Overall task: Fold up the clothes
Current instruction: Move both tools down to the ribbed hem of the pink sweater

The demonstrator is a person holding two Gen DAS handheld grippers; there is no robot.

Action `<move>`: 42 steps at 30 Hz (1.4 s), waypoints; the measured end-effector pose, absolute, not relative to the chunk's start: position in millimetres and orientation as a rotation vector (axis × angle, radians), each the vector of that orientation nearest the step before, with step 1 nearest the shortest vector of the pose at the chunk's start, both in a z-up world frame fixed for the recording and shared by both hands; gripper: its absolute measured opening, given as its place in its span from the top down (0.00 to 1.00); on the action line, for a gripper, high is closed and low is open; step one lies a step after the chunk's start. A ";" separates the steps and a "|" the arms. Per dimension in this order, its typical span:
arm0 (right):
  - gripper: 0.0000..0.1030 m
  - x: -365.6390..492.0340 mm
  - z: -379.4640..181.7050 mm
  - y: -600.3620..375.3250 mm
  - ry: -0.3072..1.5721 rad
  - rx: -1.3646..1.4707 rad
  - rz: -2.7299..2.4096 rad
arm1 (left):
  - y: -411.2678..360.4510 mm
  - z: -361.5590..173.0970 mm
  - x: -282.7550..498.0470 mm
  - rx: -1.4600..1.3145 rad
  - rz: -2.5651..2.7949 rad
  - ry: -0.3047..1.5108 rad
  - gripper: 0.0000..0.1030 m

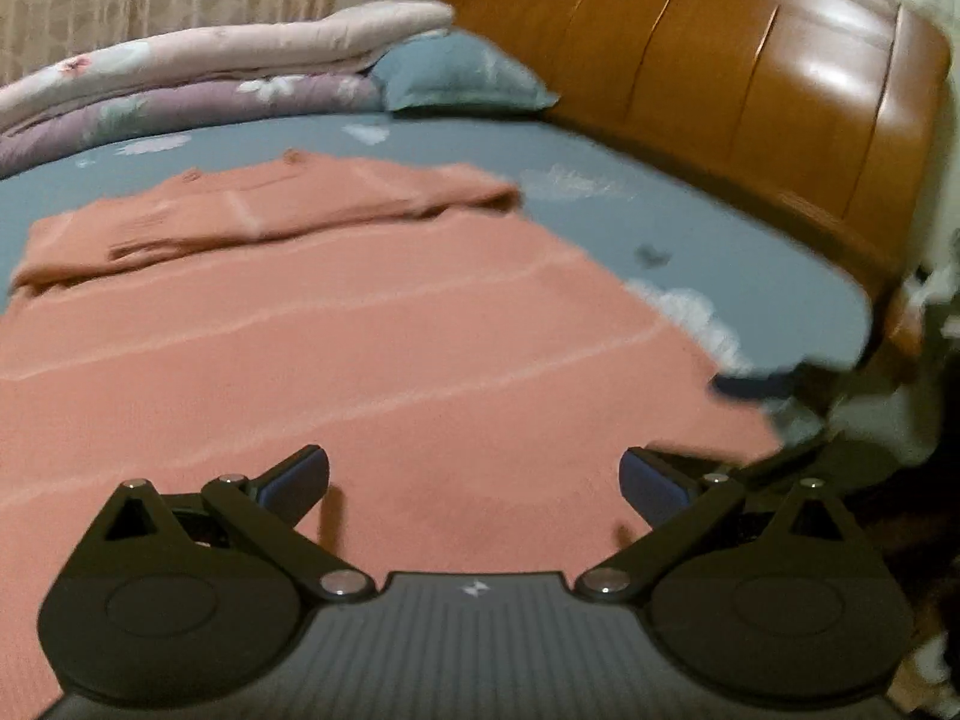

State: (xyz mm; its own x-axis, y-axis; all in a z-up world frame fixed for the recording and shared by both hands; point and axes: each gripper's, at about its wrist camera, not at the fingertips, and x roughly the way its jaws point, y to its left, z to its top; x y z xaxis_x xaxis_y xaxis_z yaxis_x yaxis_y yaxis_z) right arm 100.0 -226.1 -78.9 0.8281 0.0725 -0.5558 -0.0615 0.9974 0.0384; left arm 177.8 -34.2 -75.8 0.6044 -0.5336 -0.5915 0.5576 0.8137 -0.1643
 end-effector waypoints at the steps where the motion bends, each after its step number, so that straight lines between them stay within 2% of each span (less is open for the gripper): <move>1: 0.00 100.4 -78.8 -225.3 0.592 0.018 0.069 | -36.9 -75.1 181.6 0.020 -0.652 0.672 0.01; 7: 0.00 98.4 -77.6 -226.2 0.592 0.018 0.071 | -42.9 -89.2 189.5 0.009 -0.608 0.772 0.01; 15: 0.00 96.5 -79.9 -225.3 0.573 0.018 0.064 | 25.9 -71.2 150.9 -0.023 -0.429 0.736 0.01; 20: 0.00 92.7 -80.0 -222.6 0.568 0.012 0.054 | 58.3 -85.6 139.8 -0.079 -0.314 0.770 0.01; 29: 0.00 78.7 -79.5 -216.0 0.549 0.006 0.037 | 62.4 -70.2 112.5 0.024 -0.243 0.692 0.01; 33: 0.00 70.4 -77.7 -213.7 0.551 -0.001 0.037 | 77.2 -81.8 128.4 -0.039 -0.203 0.768 0.01; 42: 0.00 45.7 -71.7 -220.4 0.588 0.007 0.068 | 59.6 -81.0 98.6 0.065 -0.254 0.723 0.01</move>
